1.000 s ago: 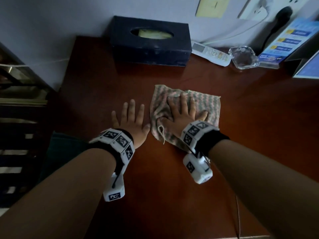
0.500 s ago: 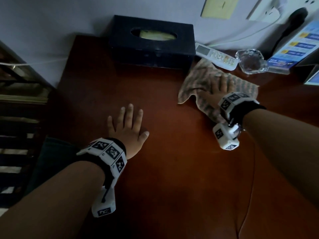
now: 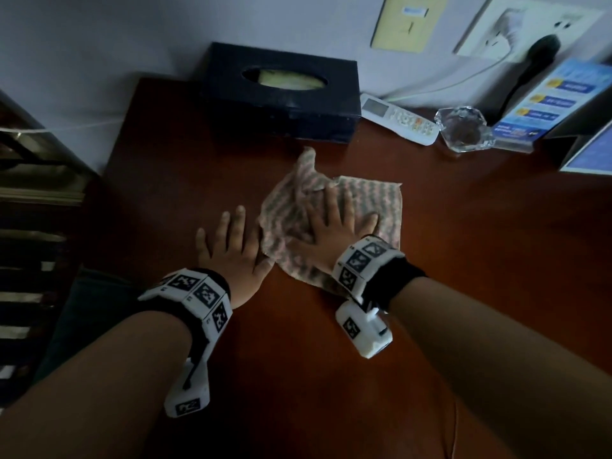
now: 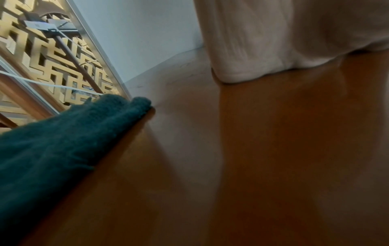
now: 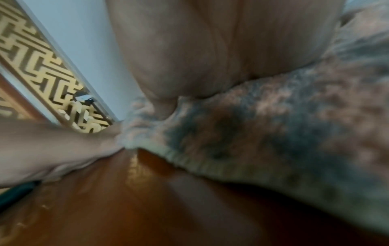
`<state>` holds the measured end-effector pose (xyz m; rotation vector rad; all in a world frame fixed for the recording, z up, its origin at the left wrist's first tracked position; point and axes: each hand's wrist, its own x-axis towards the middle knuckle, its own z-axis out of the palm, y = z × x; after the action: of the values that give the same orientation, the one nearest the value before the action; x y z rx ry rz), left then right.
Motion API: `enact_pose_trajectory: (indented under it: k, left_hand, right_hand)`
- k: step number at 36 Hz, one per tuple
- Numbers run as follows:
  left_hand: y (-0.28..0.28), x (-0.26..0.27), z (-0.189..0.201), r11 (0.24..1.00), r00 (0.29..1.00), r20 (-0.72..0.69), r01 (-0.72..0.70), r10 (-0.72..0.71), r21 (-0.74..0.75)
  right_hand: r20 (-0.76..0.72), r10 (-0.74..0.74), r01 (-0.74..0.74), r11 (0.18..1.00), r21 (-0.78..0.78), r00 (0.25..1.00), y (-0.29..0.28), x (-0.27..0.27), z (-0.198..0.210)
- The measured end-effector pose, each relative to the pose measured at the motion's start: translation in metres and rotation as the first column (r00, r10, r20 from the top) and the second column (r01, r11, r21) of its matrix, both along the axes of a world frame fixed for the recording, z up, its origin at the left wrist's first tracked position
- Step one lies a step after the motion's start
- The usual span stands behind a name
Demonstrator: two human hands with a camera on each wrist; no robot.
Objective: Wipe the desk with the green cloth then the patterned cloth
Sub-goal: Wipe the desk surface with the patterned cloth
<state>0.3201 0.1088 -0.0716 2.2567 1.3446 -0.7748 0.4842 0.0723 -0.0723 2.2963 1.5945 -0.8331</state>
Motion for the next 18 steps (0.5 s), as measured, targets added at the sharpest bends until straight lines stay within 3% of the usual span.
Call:
enact_pose_trajectory:
  k: [6, 14, 18]
  left_hand:
    - [0.000, -0.001, -0.003, 1.000, 1.000, 0.014, -0.005, 0.005, 0.020]
    - [0.001, -0.002, -0.005, 1.000, 1.000, 0.020, -0.008, 0.008, 0.006]
    - [0.001, -0.002, -0.005, 1.000, 1.000, 0.012, -0.007, 0.007, 0.020]
  right_hand:
    - [0.000, 0.002, -0.002, 0.998, 0.059, 1.000, 0.015, 0.048, -0.002]
    - [0.096, -0.189, 0.183, 0.981, 0.068, 0.977, 0.028, 0.139, -0.005]
    - [0.080, -0.262, 0.256, 0.963, 0.080, 0.962, 0.022, 0.143, -0.005]
